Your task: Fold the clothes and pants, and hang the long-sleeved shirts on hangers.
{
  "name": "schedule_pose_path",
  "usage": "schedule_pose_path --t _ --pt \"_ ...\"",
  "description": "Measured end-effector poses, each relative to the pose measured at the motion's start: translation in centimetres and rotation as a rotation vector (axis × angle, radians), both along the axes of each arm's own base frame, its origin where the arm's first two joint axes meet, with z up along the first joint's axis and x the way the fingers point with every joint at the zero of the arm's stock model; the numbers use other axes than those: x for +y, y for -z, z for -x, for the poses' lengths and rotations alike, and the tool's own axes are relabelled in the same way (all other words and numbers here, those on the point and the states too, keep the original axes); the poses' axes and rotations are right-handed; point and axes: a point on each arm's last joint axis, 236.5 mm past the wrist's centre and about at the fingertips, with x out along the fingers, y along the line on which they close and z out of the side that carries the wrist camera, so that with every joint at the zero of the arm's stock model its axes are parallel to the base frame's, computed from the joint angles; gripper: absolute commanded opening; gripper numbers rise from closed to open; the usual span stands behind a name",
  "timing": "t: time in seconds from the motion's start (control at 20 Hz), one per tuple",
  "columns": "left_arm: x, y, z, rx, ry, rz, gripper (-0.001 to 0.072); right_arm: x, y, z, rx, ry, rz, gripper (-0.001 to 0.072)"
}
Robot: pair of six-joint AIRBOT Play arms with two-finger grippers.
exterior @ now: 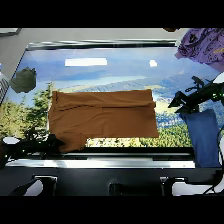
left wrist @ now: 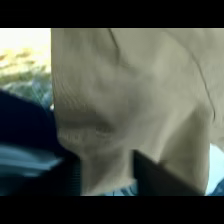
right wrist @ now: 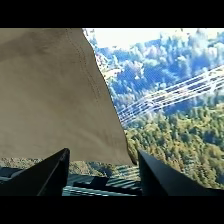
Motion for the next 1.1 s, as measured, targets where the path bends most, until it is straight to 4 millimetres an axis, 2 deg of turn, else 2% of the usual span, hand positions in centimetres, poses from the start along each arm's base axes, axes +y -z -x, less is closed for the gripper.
schedule_pose_path --t 0.3,0.45,0.75,1.1 --pt "-0.4 0.2 0.1 0.02 -0.009 0.008 0.0022 -1.3 0.5 1.2 0.029 -0.015 0.025 0.0484" --pt "-0.4 0.2 0.1 0.02 -0.008 0.008 0.0022 -1.6 2.6 3.3 0.1 -0.003 0.004 0.0485" --pt "-0.5 0.1 0.2 0.022 -0.004 0.012 0.0022 1.9 7.9 7.6 0.191 -0.028 -0.145 0.0485" --pt "-0.6 0.1 0.2 0.024 0.0 0.016 0.0022 4.5 10.3 9.5 0.184 -0.033 -0.239 0.0485"
